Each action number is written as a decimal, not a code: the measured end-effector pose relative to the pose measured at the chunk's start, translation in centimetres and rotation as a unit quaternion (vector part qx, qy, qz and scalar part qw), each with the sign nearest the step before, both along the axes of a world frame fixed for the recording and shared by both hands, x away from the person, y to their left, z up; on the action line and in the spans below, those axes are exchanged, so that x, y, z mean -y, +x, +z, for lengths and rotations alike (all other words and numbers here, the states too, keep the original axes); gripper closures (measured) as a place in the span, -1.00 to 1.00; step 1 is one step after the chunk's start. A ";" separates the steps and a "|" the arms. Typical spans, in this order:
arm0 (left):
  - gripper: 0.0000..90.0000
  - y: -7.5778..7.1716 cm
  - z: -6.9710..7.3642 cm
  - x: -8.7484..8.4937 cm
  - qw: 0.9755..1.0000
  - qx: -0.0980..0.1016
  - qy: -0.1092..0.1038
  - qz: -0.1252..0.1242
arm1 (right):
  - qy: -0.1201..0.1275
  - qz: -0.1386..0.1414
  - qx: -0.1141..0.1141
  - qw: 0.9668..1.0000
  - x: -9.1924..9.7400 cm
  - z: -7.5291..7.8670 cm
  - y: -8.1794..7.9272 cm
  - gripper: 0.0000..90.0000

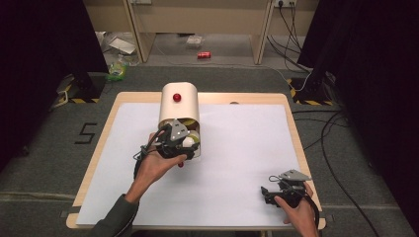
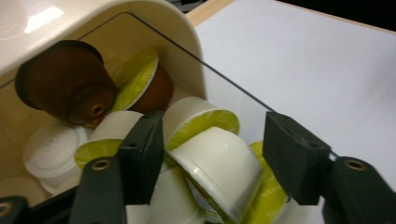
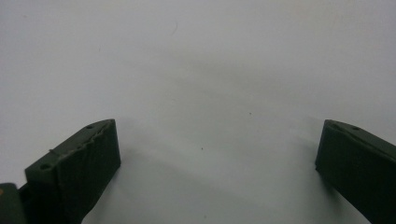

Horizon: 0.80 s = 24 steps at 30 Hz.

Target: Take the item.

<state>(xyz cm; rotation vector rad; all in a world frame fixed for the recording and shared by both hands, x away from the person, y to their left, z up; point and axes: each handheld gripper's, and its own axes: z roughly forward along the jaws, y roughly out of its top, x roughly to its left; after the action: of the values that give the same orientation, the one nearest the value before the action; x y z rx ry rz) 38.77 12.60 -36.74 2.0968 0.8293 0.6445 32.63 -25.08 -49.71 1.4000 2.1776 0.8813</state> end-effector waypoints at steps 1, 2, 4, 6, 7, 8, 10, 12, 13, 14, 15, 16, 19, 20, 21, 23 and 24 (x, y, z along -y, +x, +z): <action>-0.17 0.0 0.1 -0.1 1.000 -0.002 0.005 -0.004 | 0.000 0.000 0.000 1.000 0.0 0.0 0.0 -0.99; -0.17 0.0 0.2 -0.1 1.000 -0.004 0.008 -0.007 | 0.000 0.000 0.000 1.000 0.0 0.0 0.0 -0.99; -0.15 -0.1 0.4 -0.2 1.000 -0.016 0.008 -0.006 | 0.000 0.000 0.000 1.000 0.0 0.0 0.0 -0.99; -0.11 -0.6 0.5 0.2 1.000 -0.010 0.022 0.004 | 0.000 0.000 0.000 1.000 0.0 0.0 0.0 -0.99; -0.10 -0.7 0.5 0.4 1.000 -0.009 0.024 0.008 | 0.000 -0.001 -0.001 1.000 0.0 0.0 0.0 -0.99; -0.08 -0.7 0.5 0.4 1.000 -0.009 0.024 0.008 | 0.000 -0.001 -0.001 1.000 0.0 0.0 0.0 -0.99; -0.07 -0.8 0.5 0.6 0.999 -0.005 0.027 0.017 | 0.000 0.000 0.000 1.000 0.0 0.0 0.0 -0.99; -0.01 -0.9 0.5 0.7 0.999 -0.003 0.027 0.022 | 0.000 0.000 0.000 1.000 0.0 0.0 0.0 -0.99; -0.01 -1.0 0.4 0.7 0.999 -0.004 0.028 0.021 | 0.000 0.000 0.000 1.000 0.0 0.0 0.0 -0.99; 0.00 -1.1 0.4 0.9 0.999 -0.003 0.033 0.023 | -0.001 0.000 0.000 1.000 0.0 0.0 0.0 -0.99; 0.00 -1.0 0.4 1.0 0.999 -0.005 0.034 0.021 | -0.001 0.000 0.000 1.000 0.0 0.0 0.0 -0.99; 0.00 -1.0 0.4 1.0 0.999 -0.005 0.034 0.021 | -0.001 0.000 0.000 1.000 0.0 0.0 0.0 -0.99; -0.01 -0.1 0.4 0.3 1.000 -0.027 0.013 -0.003 | -0.001 0.000 0.000 1.000 0.0 0.0 0.0 -0.99; -0.01 -0.1 0.4 0.3 1.000 -0.027 0.013 -0.003 | -0.001 0.000 0.000 1.000 0.0 0.0 0.0 -0.99; -0.01 -0.1 0.5 0.2 0.999 -0.029 0.012 -0.007 | -0.001 0.000 0.000 1.000 0.0 0.0 0.0 -0.99; -0.01 0.0 0.4 0.1 0.999 -0.026 0.012 -0.014 | -0.001 0.000 0.000 1.000 0.0 0.0 0.0 -0.99; -0.01 0.0 0.4 0.1 0.999 -0.026 0.012 -0.014 | -0.001 0.000 0.000 1.000 0.0 0.0 0.0 -0.99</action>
<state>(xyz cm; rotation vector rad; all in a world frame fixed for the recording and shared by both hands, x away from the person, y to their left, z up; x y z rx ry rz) 38.72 12.50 -36.38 2.1506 0.8227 0.5891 32.63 -25.08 -49.70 1.3999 2.1785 0.8791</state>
